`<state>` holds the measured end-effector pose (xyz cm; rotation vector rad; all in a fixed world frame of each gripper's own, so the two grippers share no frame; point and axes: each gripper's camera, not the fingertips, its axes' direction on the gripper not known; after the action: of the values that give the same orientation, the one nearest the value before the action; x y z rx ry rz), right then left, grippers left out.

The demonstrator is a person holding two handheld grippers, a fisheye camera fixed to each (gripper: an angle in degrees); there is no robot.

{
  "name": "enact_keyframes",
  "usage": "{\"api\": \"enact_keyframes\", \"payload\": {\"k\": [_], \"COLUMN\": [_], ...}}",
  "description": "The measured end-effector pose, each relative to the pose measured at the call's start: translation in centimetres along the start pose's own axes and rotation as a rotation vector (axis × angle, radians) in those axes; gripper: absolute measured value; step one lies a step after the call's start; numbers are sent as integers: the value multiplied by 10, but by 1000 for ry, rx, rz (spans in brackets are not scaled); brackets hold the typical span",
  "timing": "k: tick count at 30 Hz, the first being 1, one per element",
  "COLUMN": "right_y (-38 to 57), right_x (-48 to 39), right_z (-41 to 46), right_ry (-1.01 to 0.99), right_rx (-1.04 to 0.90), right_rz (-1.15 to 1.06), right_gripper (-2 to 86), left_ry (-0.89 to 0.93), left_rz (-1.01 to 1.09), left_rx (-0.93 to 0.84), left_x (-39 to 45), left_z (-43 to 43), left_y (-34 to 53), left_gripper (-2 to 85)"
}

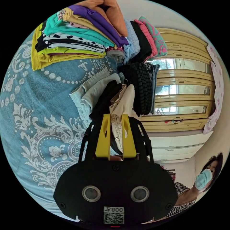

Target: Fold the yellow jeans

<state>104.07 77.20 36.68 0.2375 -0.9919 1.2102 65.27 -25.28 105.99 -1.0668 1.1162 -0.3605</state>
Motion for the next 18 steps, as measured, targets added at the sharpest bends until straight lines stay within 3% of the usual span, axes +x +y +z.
{"api": "enact_keyframes", "payload": {"k": [5,12,18], "right_y": [5,14,-21], "right_x": [-18,-48,-116], "right_z": [-26,-51,-58], "right_ry": [17,67,357], "right_rx": [78,189,230], "right_rz": [16,18,-214], "right_gripper": [22,7,1], "left_ry": [-10,-99,-533], "left_rz": [1,184,358], "left_rx": [212,157,-1], "left_x": [33,105,151], "left_z": [1,52,123], "left_y": [-3,-19,-33], "left_gripper": [40,6,2]}}
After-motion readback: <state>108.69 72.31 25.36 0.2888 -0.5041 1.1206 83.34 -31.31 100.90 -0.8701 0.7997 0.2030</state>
